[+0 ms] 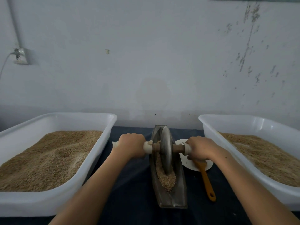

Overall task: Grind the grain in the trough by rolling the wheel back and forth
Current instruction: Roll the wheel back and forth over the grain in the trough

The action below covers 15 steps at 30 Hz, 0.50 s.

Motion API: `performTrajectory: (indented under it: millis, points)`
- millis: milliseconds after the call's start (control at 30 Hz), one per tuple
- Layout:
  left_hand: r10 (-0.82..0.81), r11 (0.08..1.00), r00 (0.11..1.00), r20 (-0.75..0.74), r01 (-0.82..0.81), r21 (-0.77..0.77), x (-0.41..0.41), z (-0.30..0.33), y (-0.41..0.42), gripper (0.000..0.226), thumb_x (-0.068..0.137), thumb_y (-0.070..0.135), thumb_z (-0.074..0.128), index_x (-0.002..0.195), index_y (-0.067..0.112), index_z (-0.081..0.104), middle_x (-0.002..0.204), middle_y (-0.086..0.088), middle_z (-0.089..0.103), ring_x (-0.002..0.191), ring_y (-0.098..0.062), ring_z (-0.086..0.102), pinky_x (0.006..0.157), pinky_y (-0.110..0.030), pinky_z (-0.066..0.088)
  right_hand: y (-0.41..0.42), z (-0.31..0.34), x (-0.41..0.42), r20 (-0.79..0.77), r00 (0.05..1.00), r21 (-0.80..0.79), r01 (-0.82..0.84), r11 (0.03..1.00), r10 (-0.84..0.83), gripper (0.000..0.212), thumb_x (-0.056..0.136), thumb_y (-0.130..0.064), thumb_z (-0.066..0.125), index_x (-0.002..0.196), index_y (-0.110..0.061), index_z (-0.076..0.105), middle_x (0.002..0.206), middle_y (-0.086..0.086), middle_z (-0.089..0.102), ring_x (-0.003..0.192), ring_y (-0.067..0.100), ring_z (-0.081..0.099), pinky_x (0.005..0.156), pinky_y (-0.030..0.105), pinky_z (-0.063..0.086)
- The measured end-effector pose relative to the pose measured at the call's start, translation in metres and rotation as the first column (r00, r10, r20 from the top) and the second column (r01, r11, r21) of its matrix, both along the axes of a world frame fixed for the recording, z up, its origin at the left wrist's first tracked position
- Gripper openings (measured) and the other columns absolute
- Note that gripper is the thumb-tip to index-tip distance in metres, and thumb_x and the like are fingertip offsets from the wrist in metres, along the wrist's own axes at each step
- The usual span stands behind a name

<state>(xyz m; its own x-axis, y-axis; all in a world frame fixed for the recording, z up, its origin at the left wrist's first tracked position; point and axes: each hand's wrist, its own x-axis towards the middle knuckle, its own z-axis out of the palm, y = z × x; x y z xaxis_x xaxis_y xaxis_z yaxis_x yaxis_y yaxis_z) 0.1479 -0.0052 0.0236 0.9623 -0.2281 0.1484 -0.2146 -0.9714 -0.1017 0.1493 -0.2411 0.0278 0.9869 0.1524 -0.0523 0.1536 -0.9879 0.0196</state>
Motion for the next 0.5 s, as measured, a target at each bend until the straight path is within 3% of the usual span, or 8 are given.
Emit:
performTrajectory:
  millis: [133,233,367,500]
  points:
    - [0.023,1.0,0.99,0.138,-0.022,-0.008,0.0,-0.005,-0.002,0.014,0.083,0.03,0.06,0.094,0.022,0.059,0.09,0.003,0.063,0.074,-0.016,0.052,0.065,-0.03,0.037,0.002,-0.008,-0.002,0.278,0.96,-0.013,-0.029,1.0,0.031,0.009,0.09,-0.029,0.054,0.081,-0.031,0.054,0.078,-0.01,0.056,0.065,0.007,0.049,0.052,0.021,0.028]
    - [0.028,0.999,0.988,0.15,-0.025,-0.025,0.001,-0.007,-0.001,0.011,0.084,0.031,0.058,0.091,0.023,0.057,0.09,0.003,0.063,0.073,-0.015,0.051,0.065,-0.03,0.037,0.004,-0.01,-0.004,0.33,0.943,0.015,-0.04,0.999,0.033,0.016,0.094,-0.03,0.051,0.078,-0.032,0.049,0.08,-0.01,0.057,0.067,0.008,0.05,0.06,0.022,0.033]
    - [0.009,1.0,0.999,0.045,-0.008,-0.011,0.001,-0.005,0.002,0.019,0.081,0.032,0.064,0.095,0.021,0.059,0.093,0.002,0.064,0.077,-0.016,0.053,0.068,-0.03,0.04,0.008,-0.003,-0.006,0.22,0.975,-0.042,-0.008,0.999,0.017,0.0,0.091,-0.026,0.057,0.091,-0.026,0.057,0.089,-0.004,0.063,0.074,0.012,0.055,0.067,0.025,0.04]
    - [-0.004,0.999,0.981,-0.196,-0.006,-0.052,0.0,0.001,0.006,0.033,0.077,0.034,0.071,0.106,0.02,0.06,0.096,0.001,0.064,0.086,-0.017,0.058,0.073,-0.031,0.043,0.006,0.009,-0.012,0.003,1.0,-0.048,0.005,0.999,-0.005,0.017,0.084,-0.025,0.068,0.099,-0.023,0.061,0.091,-0.001,0.064,0.081,0.014,0.061,0.067,0.025,0.043]
